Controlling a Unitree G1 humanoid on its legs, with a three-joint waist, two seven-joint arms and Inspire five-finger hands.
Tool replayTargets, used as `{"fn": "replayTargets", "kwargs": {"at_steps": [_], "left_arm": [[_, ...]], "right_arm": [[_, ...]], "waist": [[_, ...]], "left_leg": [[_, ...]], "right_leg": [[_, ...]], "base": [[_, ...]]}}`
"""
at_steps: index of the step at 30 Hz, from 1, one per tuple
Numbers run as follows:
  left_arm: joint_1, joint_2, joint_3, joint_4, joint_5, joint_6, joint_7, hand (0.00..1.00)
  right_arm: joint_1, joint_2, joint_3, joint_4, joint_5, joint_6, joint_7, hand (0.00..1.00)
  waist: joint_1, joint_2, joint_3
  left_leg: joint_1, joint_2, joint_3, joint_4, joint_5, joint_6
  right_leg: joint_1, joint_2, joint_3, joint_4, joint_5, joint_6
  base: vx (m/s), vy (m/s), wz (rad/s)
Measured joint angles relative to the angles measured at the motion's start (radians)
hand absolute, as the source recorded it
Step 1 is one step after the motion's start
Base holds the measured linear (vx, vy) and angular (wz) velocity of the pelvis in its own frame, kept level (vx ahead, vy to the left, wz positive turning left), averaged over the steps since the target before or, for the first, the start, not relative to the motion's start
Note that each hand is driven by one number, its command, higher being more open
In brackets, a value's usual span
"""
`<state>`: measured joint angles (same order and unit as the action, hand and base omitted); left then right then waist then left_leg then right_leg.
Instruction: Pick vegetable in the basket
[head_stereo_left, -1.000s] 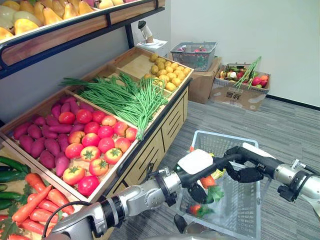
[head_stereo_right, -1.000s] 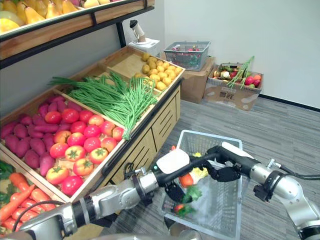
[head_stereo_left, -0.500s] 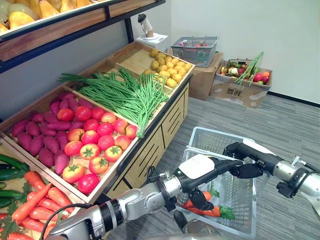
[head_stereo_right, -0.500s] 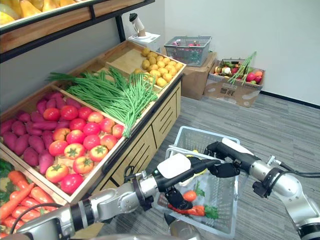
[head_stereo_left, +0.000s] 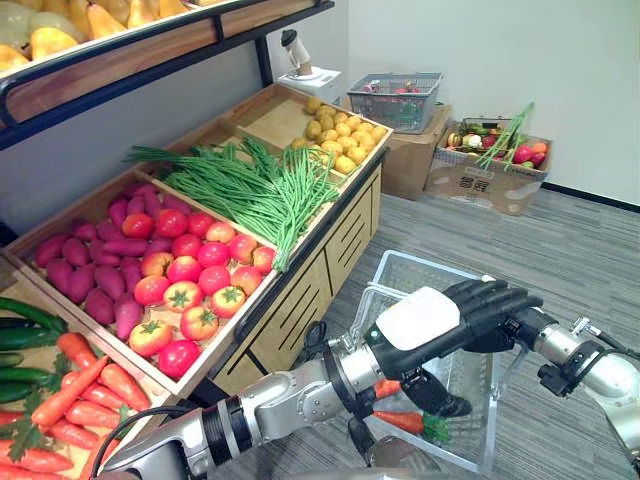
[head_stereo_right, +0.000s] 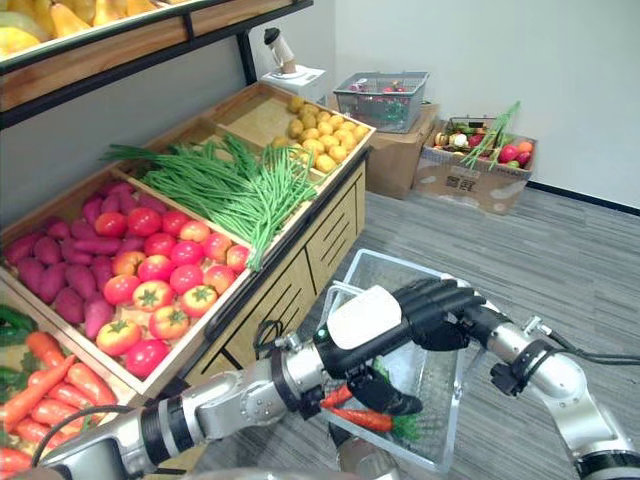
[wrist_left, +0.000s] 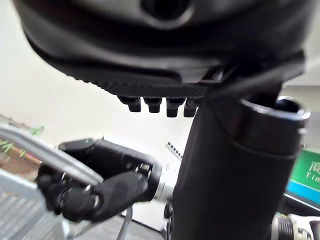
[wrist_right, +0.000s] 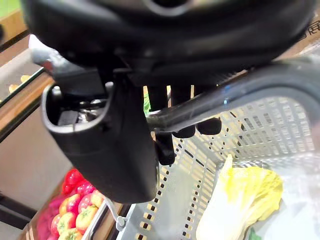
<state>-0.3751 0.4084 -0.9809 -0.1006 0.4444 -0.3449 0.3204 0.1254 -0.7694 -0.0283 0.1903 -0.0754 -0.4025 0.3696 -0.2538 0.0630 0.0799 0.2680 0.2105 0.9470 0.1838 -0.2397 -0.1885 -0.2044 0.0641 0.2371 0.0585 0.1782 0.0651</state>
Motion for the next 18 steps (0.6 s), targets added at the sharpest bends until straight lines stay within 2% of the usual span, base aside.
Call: {"fn": "replayTargets", "kwargs": {"at_steps": [4,5,7,9,12,16,18], "left_arm": [[0.011,0.019,0.079,-0.053,0.0,-0.003,0.024,1.0],[0.058,0.047,0.176,-0.147,-0.001,-0.005,0.05,1.0],[0.069,0.058,0.219,-0.182,-0.002,-0.021,0.075,1.0],[0.089,0.064,0.251,-0.21,-0.003,-0.03,0.089,1.0],[0.134,0.083,0.33,-0.249,-0.025,-0.049,0.089,1.0],[0.268,0.096,0.559,-0.268,-0.163,-0.041,0.103,1.0],[0.334,0.094,0.66,-0.267,-0.191,-0.041,0.11,1.0]], "right_arm": [[0.017,0.075,-0.032,0.03,-0.042,0.058,-0.077,0.0],[0.03,0.154,-0.075,0.103,-0.045,0.121,-0.177,0.0],[0.056,0.189,-0.111,0.131,-0.051,0.162,-0.227,0.0],[0.066,0.209,-0.136,0.15,-0.051,0.17,-0.246,0.0],[0.08,0.279,-0.221,0.221,-0.051,0.193,-0.305,0.0],[0.122,0.381,-0.394,0.295,-0.037,0.238,-0.45,0.0],[0.127,0.409,-0.443,0.316,-0.025,0.247,-0.494,0.0]], "waist": [[0.031,-0.002,-0.001],[0.062,-0.004,-0.004],[0.091,-0.009,-0.012],[0.113,-0.011,-0.023],[0.126,-0.022,-0.045],[0.189,-0.027,-0.052],[0.2,-0.028,-0.052]], "left_leg": [[-0.017,0.005,-0.047,0.001,0.006,0.006],[-0.044,0.004,-0.111,-0.001,0.016,0.018],[-0.047,0.007,-0.145,-0.004,0.02,0.019],[-0.066,0.004,-0.172,-0.008,0.023,0.025],[-0.105,-0.002,-0.256,-0.015,0.04,0.04],[-0.136,-0.013,-0.372,-0.025,0.058,0.056],[-0.151,-0.023,-0.416,-0.032,0.066,0.065]], "right_leg": [[0.017,-0.019,-0.04,-0.02,0.008,-0.002],[0.033,-0.046,-0.095,-0.038,0.01,-0.003],[0.054,-0.055,-0.123,-0.052,0.011,-0.004],[0.053,-0.069,-0.149,-0.056,0.01,-0.003],[0.065,-0.097,-0.217,-0.072,0.009,-0.001],[0.108,-0.133,-0.313,-0.088,0.005,0.004],[0.117,-0.148,-0.346,-0.091,0.003,0.007]], "base": [[0.0,-0.005,0.43],[0.0,-0.011,0.91],[0.0,0.002,0.68],[-0.01,0.012,0.43],[-0.02,0.001,0.79],[-0.04,0.004,0.78],[-0.05,0.004,0.65]]}}
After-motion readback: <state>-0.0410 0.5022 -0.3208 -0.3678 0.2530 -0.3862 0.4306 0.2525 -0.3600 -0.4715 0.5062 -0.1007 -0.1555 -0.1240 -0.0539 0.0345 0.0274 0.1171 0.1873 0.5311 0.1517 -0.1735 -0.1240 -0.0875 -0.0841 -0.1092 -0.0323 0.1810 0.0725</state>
